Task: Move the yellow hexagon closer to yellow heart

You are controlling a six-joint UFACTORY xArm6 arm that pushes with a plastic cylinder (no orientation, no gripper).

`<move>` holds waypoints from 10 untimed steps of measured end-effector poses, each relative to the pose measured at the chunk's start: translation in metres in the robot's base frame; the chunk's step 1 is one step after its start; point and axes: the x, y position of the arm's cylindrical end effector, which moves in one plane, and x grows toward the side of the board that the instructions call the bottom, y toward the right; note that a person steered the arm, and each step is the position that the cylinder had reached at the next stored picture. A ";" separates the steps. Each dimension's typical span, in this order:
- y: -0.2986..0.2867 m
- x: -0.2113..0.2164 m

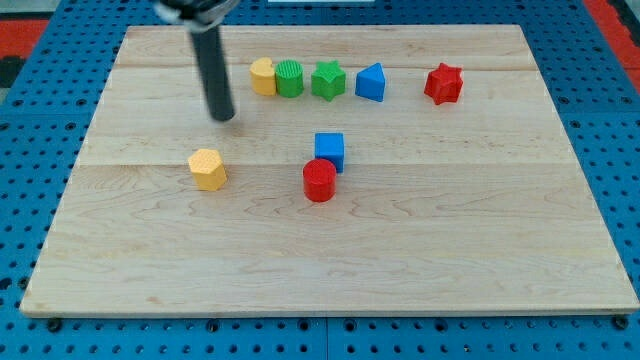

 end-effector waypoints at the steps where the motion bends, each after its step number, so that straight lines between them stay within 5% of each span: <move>1: 0.007 0.061; 4: 0.066 0.125; 6: -0.040 0.083; 8: -0.073 0.131; 10: -0.071 0.017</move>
